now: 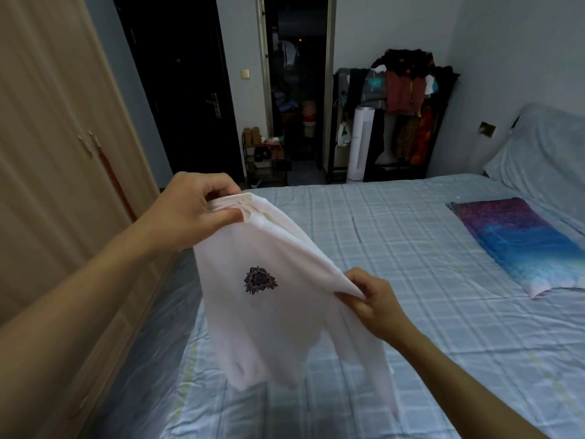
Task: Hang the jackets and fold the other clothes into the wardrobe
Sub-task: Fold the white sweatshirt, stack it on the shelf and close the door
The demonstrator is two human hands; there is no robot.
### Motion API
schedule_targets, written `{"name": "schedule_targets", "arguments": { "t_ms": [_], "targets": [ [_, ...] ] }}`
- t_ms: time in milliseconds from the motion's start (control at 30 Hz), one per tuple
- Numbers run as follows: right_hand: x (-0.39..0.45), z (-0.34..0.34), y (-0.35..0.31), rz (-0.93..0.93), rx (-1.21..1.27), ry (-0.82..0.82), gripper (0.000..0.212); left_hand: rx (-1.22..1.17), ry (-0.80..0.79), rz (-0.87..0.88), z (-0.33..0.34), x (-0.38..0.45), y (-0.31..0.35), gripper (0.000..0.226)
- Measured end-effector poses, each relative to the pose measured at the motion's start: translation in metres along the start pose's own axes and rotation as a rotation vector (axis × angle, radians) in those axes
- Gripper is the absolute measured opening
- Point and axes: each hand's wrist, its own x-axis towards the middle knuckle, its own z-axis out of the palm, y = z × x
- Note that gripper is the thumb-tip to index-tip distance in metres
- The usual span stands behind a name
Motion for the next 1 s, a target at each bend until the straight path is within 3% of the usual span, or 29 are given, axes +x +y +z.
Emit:
{"name": "schedule_targets", "arguments": {
  "t_ms": [167, 367, 733, 833, 1000],
  "targets": [
    [-0.021, 0.032, 0.007, -0.071, 0.048, 0.071, 0.017, 0.010, -0.025, 0.056, 0.006, 0.003, 0.007, 0.013],
    [-0.026, 0.051, 0.007, 0.019, 0.051, 0.204, 0.022, 0.031, -0.050, 0.050, 0.003, -0.004, 0.003, 0.013],
    [-0.020, 0.081, 0.005, 0.048, 0.018, 0.303, 0.017, 0.053, -0.034, -0.019, -0.007, -0.025, -0.012, 0.015],
    [-0.019, 0.084, 0.002, 0.043, 0.058, 0.250, 0.013, 0.052, -0.025, -0.032, -0.007, -0.027, -0.013, 0.014],
    [-0.035, 0.094, -0.005, -0.075, 0.068, 0.177, 0.047, 0.086, -0.025, -0.039, -0.010, -0.023, -0.011, 0.012]
  ]
}}
